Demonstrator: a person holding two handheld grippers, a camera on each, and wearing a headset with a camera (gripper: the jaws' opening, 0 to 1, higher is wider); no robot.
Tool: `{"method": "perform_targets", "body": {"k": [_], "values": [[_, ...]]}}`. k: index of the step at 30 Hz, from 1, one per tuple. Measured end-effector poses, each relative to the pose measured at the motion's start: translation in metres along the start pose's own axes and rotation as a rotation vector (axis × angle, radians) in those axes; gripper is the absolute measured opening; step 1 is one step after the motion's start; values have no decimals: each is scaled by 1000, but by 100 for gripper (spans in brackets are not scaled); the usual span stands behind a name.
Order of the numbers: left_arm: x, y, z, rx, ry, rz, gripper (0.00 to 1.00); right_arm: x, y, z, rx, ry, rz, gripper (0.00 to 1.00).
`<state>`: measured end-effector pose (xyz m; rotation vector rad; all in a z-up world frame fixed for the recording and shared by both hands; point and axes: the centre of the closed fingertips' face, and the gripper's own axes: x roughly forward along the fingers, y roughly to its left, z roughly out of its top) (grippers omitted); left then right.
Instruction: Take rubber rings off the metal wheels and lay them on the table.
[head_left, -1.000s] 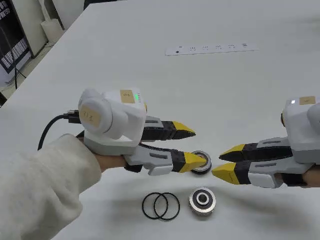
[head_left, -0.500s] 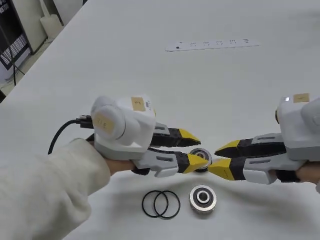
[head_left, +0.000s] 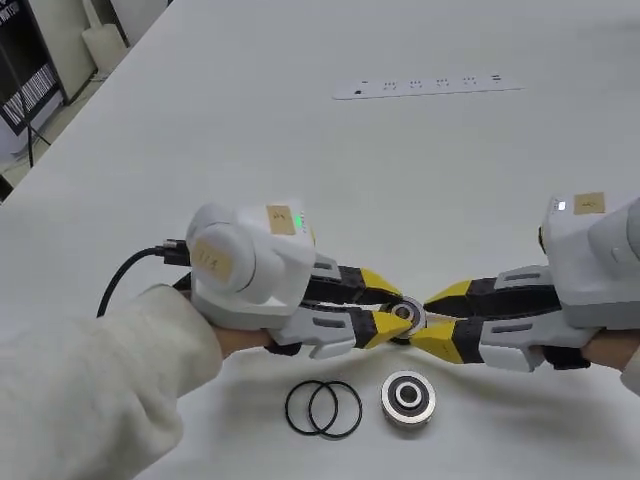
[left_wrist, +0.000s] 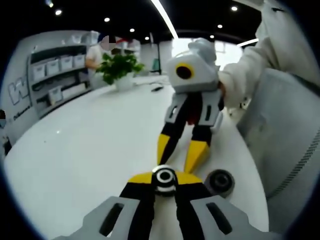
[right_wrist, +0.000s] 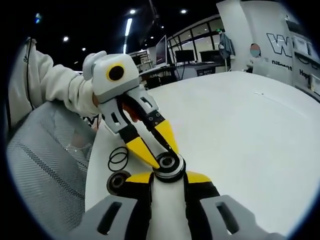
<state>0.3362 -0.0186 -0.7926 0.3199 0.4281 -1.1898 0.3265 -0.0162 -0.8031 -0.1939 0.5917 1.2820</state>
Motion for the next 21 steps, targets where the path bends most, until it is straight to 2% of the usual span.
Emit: {"method": "perform_targets", "body": {"k": [6, 21], "values": [[2, -1, -4, 13, 3, -2, 15, 2, 1, -1, -47, 0, -4, 25], [-1, 0, -6, 2, -26, 3, 14, 3, -2, 0, -118, -8, -29, 28]]}}
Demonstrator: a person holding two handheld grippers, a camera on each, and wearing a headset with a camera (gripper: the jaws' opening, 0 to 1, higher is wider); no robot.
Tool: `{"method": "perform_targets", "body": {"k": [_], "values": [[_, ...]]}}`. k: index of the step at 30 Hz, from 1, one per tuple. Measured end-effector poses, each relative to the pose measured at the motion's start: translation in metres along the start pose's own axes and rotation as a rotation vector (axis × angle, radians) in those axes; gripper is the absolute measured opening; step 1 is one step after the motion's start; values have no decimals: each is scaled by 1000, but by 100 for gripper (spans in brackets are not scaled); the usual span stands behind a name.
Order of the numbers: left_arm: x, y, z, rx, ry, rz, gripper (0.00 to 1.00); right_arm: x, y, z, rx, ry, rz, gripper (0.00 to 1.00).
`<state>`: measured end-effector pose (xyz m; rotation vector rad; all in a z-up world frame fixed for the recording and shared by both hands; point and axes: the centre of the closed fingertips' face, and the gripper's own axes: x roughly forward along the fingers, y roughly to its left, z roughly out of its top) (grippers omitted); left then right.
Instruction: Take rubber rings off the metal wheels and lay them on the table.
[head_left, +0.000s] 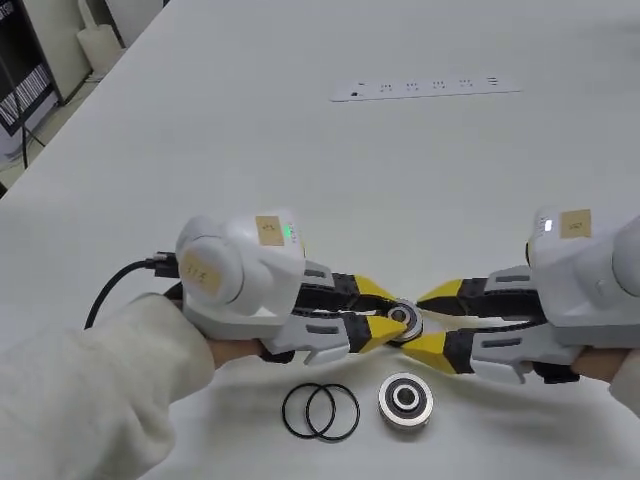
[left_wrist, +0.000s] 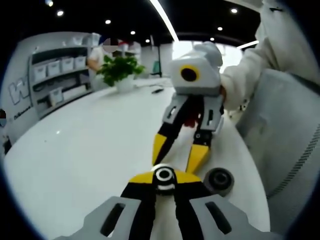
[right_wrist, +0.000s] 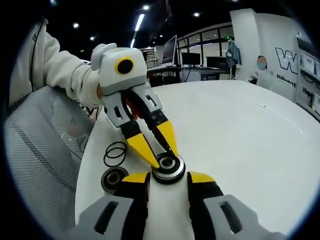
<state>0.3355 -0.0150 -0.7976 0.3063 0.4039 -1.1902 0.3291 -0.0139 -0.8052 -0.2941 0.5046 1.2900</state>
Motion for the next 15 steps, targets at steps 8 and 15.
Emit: {"method": "perform_targets", "body": {"k": [8, 15], "values": [[-1, 0, 0, -4, -7, 2, 14, 2, 0, 1, -7, -6, -3, 26], [-1, 0, 2, -1, -11, 2, 14, 4, 1, 0, -33, -5, 3, 24]]}}
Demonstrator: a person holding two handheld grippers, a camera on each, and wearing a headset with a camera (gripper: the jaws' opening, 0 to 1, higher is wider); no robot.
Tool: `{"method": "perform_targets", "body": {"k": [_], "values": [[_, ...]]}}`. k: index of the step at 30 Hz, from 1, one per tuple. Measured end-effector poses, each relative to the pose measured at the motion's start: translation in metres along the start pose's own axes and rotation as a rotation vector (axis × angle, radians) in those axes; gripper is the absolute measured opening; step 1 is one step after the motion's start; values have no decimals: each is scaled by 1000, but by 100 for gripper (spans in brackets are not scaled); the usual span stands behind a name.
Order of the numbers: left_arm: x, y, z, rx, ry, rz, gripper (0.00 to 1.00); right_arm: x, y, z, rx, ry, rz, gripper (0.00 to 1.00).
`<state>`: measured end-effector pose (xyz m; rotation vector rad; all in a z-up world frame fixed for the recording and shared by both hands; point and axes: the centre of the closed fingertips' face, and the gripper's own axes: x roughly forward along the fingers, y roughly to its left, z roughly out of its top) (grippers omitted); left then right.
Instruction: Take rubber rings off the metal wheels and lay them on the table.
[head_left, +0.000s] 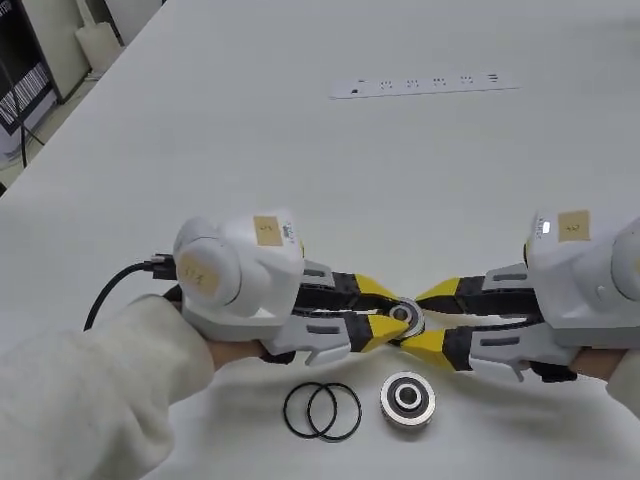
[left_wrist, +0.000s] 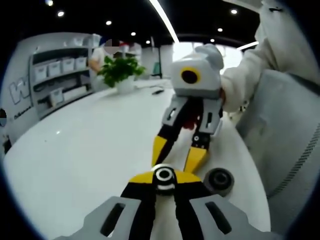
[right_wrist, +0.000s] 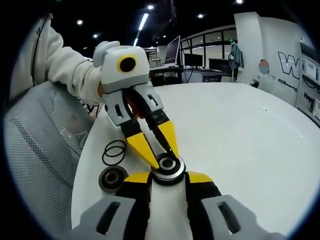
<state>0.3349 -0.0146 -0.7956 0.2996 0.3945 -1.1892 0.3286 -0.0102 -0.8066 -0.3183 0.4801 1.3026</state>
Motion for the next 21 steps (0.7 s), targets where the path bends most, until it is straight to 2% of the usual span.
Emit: {"method": "perform_targets", "body": {"k": [11, 21], "values": [[0, 0, 1, 1, -4, 2, 14, -2, 1, 2, -33, 4, -1, 22], [0, 0, 2, 1, -3, 5, 14, -6, 1, 0, 8, 9, 6, 19]]}}
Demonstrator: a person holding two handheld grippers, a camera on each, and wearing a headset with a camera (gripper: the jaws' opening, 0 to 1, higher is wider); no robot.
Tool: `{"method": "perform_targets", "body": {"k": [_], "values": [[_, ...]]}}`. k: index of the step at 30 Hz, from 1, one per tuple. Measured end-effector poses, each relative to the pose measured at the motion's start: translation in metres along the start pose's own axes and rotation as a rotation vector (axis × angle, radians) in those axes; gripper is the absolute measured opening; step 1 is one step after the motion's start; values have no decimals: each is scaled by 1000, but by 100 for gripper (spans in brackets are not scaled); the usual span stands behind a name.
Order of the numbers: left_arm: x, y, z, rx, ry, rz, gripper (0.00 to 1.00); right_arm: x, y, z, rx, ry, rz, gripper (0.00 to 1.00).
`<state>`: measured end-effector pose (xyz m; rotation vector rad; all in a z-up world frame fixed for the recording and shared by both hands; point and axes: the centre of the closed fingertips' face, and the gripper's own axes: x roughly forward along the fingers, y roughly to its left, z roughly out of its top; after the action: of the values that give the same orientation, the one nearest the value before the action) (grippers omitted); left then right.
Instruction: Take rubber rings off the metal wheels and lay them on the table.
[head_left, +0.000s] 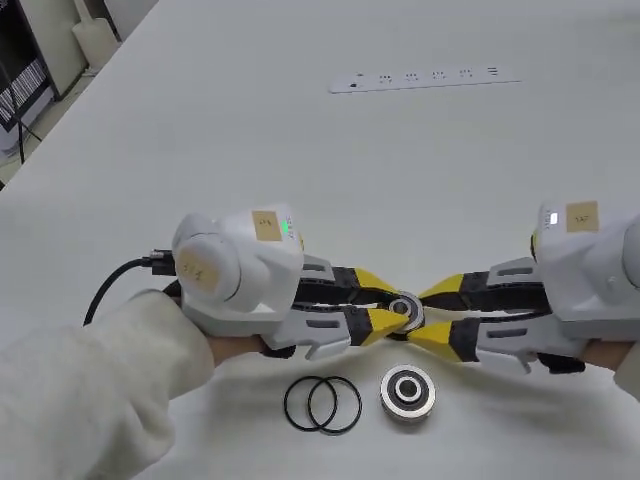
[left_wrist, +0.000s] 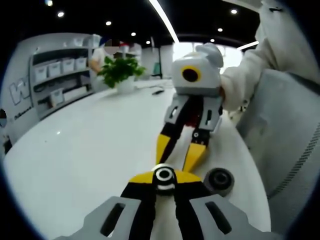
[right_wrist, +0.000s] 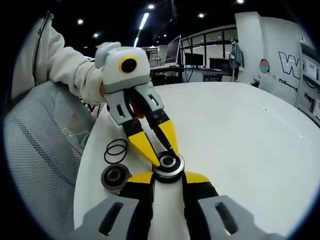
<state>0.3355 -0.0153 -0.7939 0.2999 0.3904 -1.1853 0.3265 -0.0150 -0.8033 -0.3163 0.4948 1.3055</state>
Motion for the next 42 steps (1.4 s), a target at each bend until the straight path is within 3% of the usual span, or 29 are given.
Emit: {"method": "perform_targets", "body": {"k": [12, 23, 36, 38, 42], "values": [[0, 0, 1, -5, -1, 1, 14, -3, 0, -3, -1, 13, 3, 14], [0, -1, 0, -8, -1, 0, 14, -4, 1, -3, -15, 14, 9, 15], [0, -1, 1, -8, 3, 5, 14, -3, -1, -6, -31, 93, -11, 9], [0, -1, 1, -8, 3, 3, 14, -4, -3, -11, -5, 108, -16, 2], [0, -1, 0, -5, 4, 4, 14, -4, -1, -10, 33, 89, -11, 2]]}}
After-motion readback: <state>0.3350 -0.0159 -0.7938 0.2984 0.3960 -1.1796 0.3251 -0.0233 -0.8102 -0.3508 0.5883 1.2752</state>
